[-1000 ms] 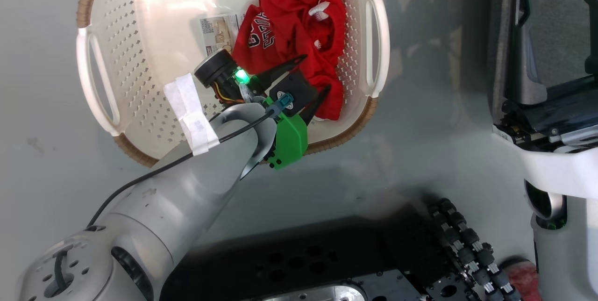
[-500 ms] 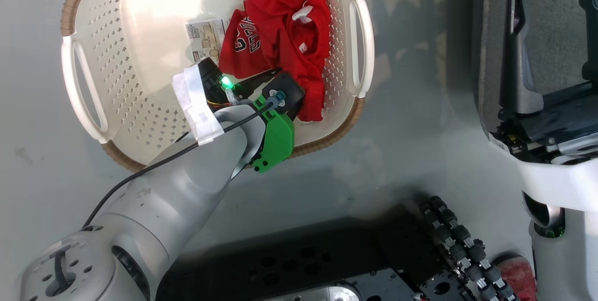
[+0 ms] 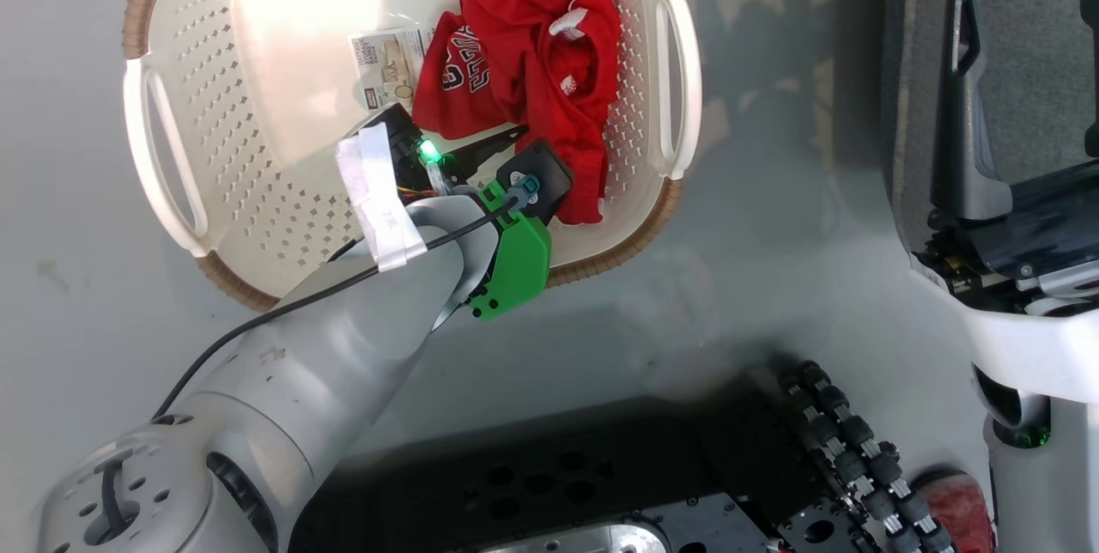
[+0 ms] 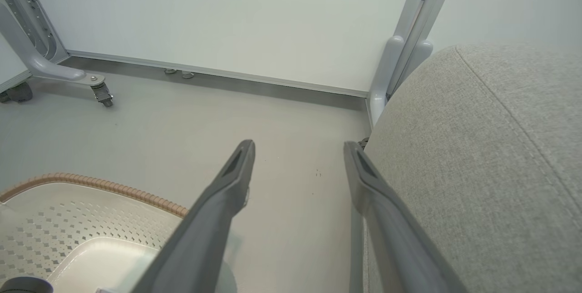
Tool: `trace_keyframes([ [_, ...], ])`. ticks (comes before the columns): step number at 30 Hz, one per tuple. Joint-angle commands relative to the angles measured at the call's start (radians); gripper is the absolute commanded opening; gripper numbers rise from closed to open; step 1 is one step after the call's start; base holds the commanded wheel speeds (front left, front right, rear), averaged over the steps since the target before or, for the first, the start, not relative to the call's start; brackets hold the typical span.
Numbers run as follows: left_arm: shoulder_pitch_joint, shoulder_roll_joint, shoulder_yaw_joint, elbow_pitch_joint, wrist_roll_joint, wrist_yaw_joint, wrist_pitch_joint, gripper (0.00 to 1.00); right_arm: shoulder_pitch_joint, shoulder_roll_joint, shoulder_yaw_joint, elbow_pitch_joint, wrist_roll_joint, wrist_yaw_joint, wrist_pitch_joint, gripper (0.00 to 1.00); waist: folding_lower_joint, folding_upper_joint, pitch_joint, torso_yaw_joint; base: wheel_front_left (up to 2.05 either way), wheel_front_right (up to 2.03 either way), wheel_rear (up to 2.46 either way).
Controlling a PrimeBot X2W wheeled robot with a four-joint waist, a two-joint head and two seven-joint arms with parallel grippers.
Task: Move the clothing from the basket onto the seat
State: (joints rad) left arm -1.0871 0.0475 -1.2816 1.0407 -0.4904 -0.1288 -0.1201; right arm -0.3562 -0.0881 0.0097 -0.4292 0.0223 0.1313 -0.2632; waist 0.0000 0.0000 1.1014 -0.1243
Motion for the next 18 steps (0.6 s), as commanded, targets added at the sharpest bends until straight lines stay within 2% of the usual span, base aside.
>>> trace_keyframes([
  [1,-0.008,0.006,0.000,-0.001,0.004,-0.002,-0.006,1.00,0.016,-0.006,-0.002,-0.008,-0.006,-0.001,-0.002,1.00,0.0000,0.0000,0.002,0.005,0.00,0.00,0.00],
  [2,-0.011,0.006,0.000,-0.002,0.004,-0.002,-0.012,0.78,0.016,-0.008,-0.005,-0.010,-0.006,-0.001,-0.002,1.00,0.0000,0.0000,0.003,0.006,0.00,0.00,0.00],
  [3,-0.016,0.005,0.000,-0.004,0.004,-0.002,-0.023,0.46,0.017,-0.011,-0.009,-0.012,-0.005,-0.001,-0.002,1.00,0.0000,0.0000,0.004,0.008,0.00,0.00,0.00],
  [5,-0.022,0.005,0.000,-0.003,0.006,-0.002,-0.035,0.18,0.019,-0.013,-0.015,-0.015,-0.003,-0.001,-0.002,1.00,0.0000,0.0000,0.006,0.011,0.00,0.00,0.00],
  [6,-0.023,0.005,0.000,-0.005,0.010,-0.002,-0.044,0.00,0.020,-0.014,-0.017,-0.016,-0.002,-0.001,-0.002,1.00,0.0000,0.0000,0.006,0.012,0.00,0.00,0.00],
  [18,-0.067,0.006,0.001,-0.042,-0.016,-0.002,-0.131,0.00,-0.007,-0.009,-0.027,-0.014,-0.010,-0.001,-0.002,1.00,0.0000,0.0000,0.014,0.046,0.00,0.00,0.00],
])
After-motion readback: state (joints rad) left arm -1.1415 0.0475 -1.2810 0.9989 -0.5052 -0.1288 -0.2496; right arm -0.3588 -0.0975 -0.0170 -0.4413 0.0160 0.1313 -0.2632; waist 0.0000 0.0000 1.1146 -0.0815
